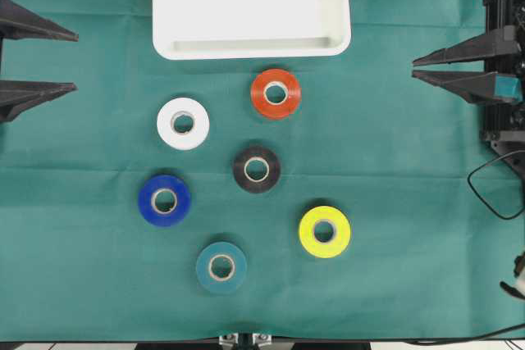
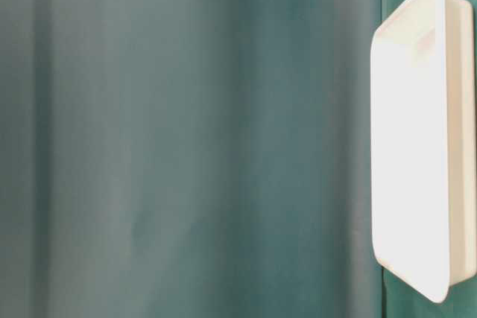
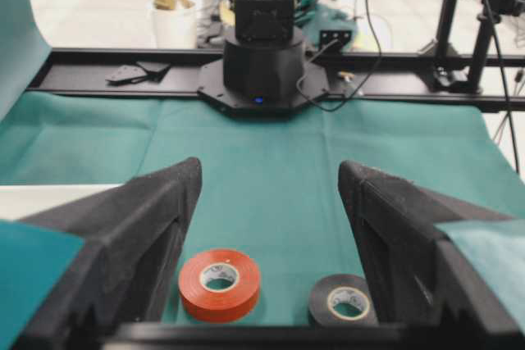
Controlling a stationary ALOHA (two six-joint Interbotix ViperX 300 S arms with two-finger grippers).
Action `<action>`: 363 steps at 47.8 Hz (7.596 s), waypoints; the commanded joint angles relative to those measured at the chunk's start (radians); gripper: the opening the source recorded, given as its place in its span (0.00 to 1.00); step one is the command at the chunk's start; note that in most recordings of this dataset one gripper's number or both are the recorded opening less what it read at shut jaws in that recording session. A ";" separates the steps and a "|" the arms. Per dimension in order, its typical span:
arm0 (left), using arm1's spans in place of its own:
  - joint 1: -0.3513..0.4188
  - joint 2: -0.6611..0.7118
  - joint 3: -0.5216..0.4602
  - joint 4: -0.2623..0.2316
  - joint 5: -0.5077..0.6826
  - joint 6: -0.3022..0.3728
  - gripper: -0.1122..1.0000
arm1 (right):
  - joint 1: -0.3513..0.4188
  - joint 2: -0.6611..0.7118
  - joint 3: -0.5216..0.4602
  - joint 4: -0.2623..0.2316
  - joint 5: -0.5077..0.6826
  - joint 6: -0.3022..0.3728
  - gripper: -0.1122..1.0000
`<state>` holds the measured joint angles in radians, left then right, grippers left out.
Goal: Put the tape alternately from left to right into the white case.
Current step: 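Move both grippers inward from the table edges toward the tape rolls, then position left gripper over white tape, right gripper over orange tape, then lower right gripper and grasp the orange tape roll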
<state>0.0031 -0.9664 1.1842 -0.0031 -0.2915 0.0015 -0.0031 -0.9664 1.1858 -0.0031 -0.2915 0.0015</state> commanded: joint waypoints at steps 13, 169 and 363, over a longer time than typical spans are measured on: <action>-0.014 0.014 -0.008 -0.021 -0.015 -0.002 0.03 | -0.008 0.012 -0.011 0.000 0.021 0.003 0.08; 0.029 0.704 -0.238 -0.028 0.239 -0.029 0.93 | -0.032 0.807 -0.365 -0.005 0.336 0.120 0.79; 0.029 0.749 -0.278 -0.028 0.310 -0.029 0.93 | 0.005 0.999 -0.638 -0.029 0.555 0.121 0.36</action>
<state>0.0307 -0.2071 0.9296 -0.0291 0.0215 -0.0291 -0.0015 0.0614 0.5706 -0.0307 0.2684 0.1212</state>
